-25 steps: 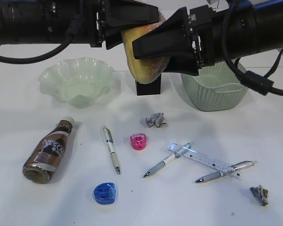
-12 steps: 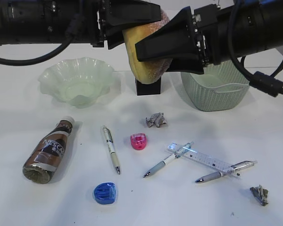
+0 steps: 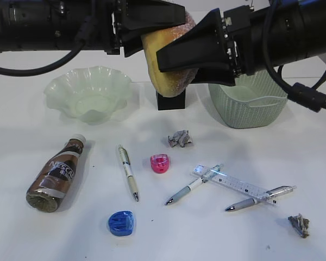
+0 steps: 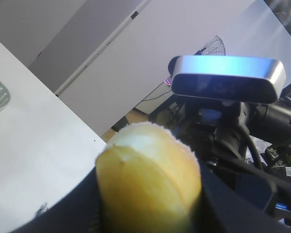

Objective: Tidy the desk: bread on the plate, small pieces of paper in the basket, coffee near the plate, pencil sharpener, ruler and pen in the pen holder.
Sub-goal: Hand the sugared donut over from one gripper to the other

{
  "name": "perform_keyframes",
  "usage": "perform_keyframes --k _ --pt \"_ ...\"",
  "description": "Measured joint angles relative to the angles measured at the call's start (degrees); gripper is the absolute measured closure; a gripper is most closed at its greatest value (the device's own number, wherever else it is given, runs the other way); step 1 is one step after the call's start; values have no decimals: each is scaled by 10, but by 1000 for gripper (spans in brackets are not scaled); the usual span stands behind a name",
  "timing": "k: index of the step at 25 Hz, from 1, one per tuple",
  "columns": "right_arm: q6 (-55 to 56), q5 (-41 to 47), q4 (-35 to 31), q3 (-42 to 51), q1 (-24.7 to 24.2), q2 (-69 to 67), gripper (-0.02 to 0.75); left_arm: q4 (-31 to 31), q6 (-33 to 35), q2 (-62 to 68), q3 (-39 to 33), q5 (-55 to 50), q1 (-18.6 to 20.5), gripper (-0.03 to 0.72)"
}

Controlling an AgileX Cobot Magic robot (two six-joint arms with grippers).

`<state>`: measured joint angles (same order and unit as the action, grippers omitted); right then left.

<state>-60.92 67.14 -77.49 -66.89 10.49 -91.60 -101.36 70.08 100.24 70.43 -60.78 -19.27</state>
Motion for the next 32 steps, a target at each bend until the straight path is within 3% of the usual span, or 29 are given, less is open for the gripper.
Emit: perform_keyframes --k 32 --pt "34 3 3 0 0 1 110 3 -11 0 0 -11 8 402"
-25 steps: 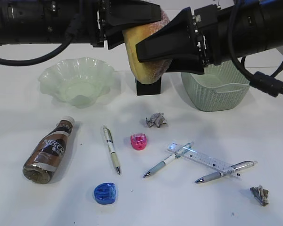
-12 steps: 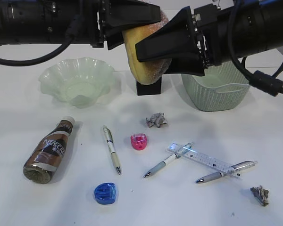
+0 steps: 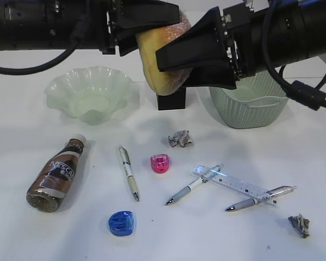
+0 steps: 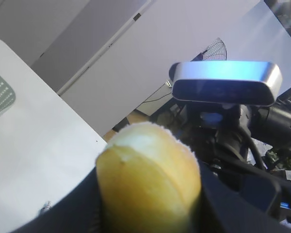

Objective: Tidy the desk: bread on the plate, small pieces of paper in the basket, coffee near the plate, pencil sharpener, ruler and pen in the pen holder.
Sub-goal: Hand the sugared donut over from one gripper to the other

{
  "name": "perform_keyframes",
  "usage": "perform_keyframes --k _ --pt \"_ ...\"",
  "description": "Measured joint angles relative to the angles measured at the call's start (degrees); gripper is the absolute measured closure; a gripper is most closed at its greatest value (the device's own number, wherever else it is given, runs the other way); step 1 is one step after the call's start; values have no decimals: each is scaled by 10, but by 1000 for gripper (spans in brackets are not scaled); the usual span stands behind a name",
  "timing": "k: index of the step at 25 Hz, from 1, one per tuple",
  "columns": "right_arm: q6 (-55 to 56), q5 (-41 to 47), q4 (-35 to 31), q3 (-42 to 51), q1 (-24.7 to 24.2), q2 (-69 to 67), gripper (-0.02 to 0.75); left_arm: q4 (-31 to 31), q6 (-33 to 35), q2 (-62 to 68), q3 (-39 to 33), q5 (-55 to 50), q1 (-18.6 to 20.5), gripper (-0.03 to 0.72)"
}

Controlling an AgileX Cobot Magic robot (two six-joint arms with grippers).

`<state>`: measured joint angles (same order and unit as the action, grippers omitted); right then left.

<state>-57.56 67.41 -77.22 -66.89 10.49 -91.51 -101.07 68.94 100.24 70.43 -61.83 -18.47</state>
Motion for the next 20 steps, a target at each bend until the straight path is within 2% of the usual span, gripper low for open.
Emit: perform_keyframes --k 7,12,13,20 --pt "5 3 6 0 0 0 112 1 -10 0 0 -6 6 402" --pt "5 3 6 0 0 0 142 6 -13 0 0 -14 6 402" --pt "6 5 6 0 -9 0 164 6 -14 0 0 -15 6 402" --pt "7 16 7 0 -41 0 167 8 -14 2 0 -13 6 402"
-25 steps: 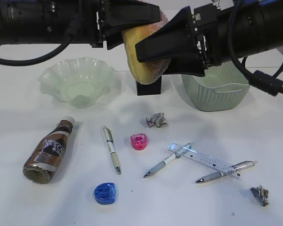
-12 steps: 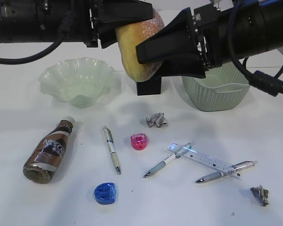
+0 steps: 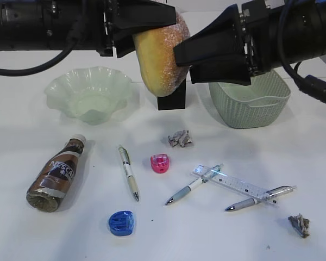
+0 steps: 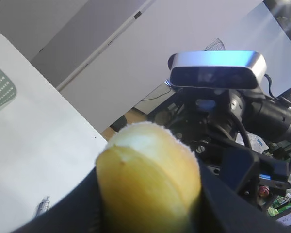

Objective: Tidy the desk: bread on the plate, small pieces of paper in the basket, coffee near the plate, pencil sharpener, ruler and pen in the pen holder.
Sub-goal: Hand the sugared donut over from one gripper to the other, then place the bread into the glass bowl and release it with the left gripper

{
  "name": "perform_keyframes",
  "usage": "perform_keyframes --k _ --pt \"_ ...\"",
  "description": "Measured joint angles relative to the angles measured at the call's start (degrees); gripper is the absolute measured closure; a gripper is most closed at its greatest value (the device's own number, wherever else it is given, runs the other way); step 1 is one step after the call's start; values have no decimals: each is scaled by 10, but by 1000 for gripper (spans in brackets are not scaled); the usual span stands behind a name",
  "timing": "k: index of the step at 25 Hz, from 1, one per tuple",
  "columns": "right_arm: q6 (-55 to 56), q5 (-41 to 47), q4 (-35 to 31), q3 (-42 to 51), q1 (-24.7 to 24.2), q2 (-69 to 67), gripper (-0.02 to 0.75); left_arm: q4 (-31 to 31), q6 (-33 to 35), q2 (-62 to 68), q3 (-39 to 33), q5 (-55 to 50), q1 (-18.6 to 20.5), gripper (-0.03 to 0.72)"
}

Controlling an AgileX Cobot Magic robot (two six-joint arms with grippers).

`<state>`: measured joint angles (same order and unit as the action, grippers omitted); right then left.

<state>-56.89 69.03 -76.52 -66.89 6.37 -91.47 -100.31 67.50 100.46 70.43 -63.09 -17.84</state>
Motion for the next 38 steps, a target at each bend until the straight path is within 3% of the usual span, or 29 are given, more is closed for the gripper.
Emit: perform_keyframes --k 15,25,31,33,34,35,38 --pt "11 0 77 0 -1 46 169 6 -1 0 0 0 5 405" --pt "33 1 224 -2 -1 67 171 15 -1 0 0 3 22 405" --pt "142 -65 395 -2 -1 67 172 39 -1 0 1 15 22 405" --pt "218 -94 487 -2 -1 67 172 61 -1 0 10 28 22 405" --pt "223 -96 487 -2 -1 67 172 72 -1 0 17 35 22 405" --pt "275 -112 555 -2 -1 67 172 85 -1 0 25 43 22 405" --pt "353 -126 636 -2 -1 67 172 124 -4 0 51 66 22 405"
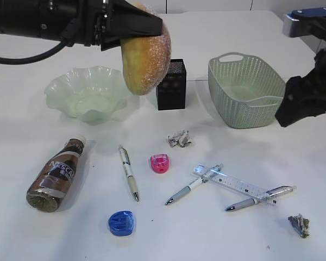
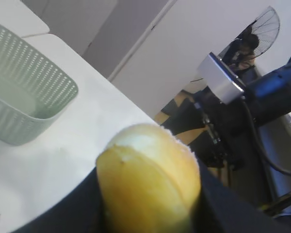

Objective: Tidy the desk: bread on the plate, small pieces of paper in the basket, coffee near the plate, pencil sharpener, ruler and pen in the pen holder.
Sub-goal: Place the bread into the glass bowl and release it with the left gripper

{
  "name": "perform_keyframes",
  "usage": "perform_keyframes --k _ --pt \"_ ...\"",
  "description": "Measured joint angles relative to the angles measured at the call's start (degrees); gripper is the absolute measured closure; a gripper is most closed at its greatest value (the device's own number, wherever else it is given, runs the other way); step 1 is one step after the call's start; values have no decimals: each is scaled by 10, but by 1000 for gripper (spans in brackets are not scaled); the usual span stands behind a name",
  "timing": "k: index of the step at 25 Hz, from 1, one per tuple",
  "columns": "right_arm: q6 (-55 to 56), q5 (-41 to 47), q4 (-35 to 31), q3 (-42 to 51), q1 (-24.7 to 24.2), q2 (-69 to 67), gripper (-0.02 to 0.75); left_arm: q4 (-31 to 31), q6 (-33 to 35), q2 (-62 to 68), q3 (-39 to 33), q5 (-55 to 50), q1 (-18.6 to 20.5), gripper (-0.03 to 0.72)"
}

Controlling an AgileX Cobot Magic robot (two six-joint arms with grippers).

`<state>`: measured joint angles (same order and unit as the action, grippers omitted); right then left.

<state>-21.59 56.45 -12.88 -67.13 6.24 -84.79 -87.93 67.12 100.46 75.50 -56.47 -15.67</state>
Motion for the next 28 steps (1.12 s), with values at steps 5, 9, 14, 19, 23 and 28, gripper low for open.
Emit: perform_keyframes --k 5,9,14,19,23,28 --pt "107 0 107 -7 0 0 172 92 -24 0 36 63 1 405" --pt "139 0 143 -19 0 0 172 141 -38 0 45 117 6 405" --pt "144 0 157 -22 0 0 172 194 -43 0 45 188 16 405" --pt "144 2 164 -22 -1 0 172 316 -99 0 45 276 18 405" --pt "159 5 166 -23 -1 0 172 407 -160 0 45 324 18 405" --pt "166 8 168 -23 -1 0 172 465 -213 3 45 389 18 405"
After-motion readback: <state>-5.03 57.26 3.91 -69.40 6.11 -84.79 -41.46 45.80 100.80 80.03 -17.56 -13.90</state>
